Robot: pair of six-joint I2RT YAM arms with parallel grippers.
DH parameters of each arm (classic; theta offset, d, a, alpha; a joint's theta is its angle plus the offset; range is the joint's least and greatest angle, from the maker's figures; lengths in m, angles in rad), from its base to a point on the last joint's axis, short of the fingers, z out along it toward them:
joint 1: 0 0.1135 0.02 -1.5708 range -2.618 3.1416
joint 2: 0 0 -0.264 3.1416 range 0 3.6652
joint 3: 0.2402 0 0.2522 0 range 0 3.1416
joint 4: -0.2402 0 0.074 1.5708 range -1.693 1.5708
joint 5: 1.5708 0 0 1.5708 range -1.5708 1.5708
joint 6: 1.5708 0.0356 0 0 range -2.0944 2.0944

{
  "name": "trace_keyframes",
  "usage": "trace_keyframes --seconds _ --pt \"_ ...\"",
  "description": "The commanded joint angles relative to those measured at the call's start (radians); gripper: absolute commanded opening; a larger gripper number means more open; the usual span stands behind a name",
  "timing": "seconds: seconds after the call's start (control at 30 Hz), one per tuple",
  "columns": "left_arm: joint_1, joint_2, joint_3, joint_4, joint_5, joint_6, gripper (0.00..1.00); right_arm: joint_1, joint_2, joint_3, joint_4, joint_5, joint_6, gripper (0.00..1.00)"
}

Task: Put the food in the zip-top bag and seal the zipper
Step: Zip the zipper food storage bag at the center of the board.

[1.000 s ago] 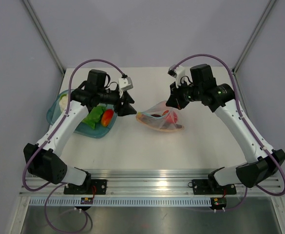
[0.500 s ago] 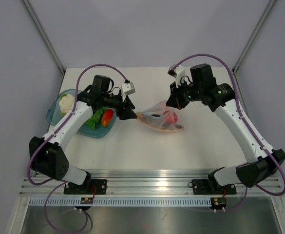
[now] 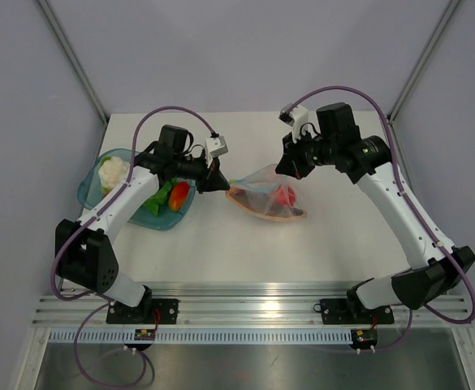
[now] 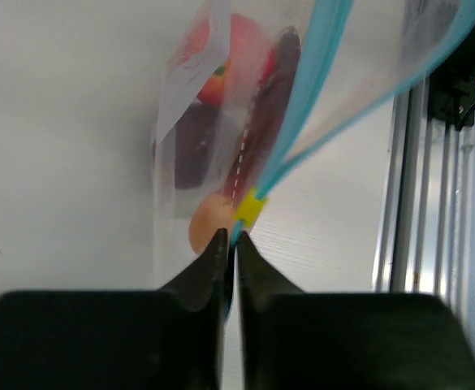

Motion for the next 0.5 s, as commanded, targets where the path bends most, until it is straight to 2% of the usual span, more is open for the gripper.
trace_keyframes --seconds 0.0,0.03,0.17,0.3,0.47 --pt "-0.007 0.013 0.016 0.032 0.048 0.011 0.00 -0.003 0.008 0.066 0.014 -0.022 -0.006 0.00" --pt "-0.007 0.015 0.022 0.024 0.054 0.010 0.00 -0.005 0.010 0.070 0.000 -0.020 -0.009 0.00" --pt "-0.007 0.010 0.015 0.036 0.080 0.007 0.00 -0.005 0.034 0.122 -0.080 -0.013 -0.066 0.35" --pt "-0.007 0.012 0.016 0.039 0.092 0.007 0.00 0.027 0.020 0.159 -0.083 0.026 -0.174 0.44" --pt "-0.007 0.012 0.018 0.049 0.112 -0.004 0.00 0.124 0.071 0.230 -0.074 0.033 -0.316 0.48"
